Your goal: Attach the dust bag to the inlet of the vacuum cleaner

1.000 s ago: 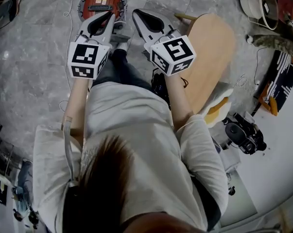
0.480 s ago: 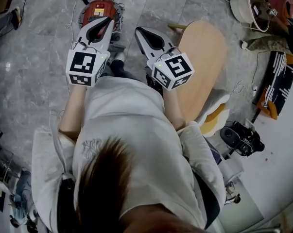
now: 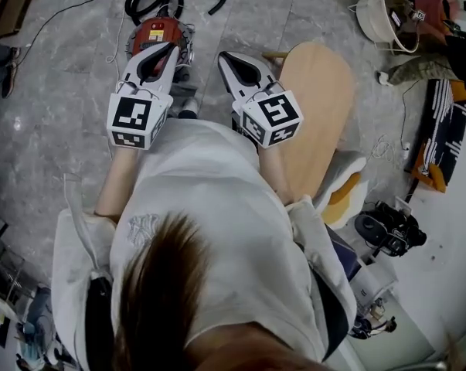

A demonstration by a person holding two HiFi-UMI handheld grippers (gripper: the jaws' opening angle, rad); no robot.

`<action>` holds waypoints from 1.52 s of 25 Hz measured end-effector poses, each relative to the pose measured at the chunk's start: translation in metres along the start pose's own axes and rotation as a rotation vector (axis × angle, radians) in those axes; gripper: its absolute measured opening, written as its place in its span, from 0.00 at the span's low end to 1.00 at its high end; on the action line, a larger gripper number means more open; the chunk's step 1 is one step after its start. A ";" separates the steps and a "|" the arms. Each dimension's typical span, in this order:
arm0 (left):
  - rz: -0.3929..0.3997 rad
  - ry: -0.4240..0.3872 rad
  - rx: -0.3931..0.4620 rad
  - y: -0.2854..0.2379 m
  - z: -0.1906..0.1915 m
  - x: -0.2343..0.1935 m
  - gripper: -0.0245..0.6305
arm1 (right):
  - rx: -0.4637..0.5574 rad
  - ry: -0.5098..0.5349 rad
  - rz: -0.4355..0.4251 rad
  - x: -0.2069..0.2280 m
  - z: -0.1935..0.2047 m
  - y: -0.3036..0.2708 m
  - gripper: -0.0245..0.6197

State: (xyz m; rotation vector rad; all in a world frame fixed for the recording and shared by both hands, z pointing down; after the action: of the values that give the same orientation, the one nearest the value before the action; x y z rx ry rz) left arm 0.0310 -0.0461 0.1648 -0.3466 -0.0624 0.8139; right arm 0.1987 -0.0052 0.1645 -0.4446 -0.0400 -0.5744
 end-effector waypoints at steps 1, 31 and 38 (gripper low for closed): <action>-0.001 -0.001 0.003 0.002 -0.001 0.000 0.07 | 0.003 -0.003 0.006 0.000 -0.001 0.003 0.04; -0.043 -0.020 0.065 0.025 -0.005 0.014 0.07 | 0.069 -0.012 0.082 0.002 -0.002 0.034 0.04; -0.048 -0.013 0.055 0.036 -0.003 0.019 0.07 | 0.067 -0.027 0.076 -0.007 0.003 0.043 0.04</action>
State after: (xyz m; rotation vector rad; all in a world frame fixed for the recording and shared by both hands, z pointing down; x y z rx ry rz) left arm 0.0191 -0.0105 0.1490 -0.2868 -0.0603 0.7692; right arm 0.2162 0.0323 0.1494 -0.3875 -0.0677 -0.4910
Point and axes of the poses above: the fingertips, and each gripper's own axes: y backward along the fingers, x to its right, z out of its underside, the point moved 7 cm from there along y, backward along the fingers, and after that the axes turned 2 degrees about -x, right-handed, at the moved point
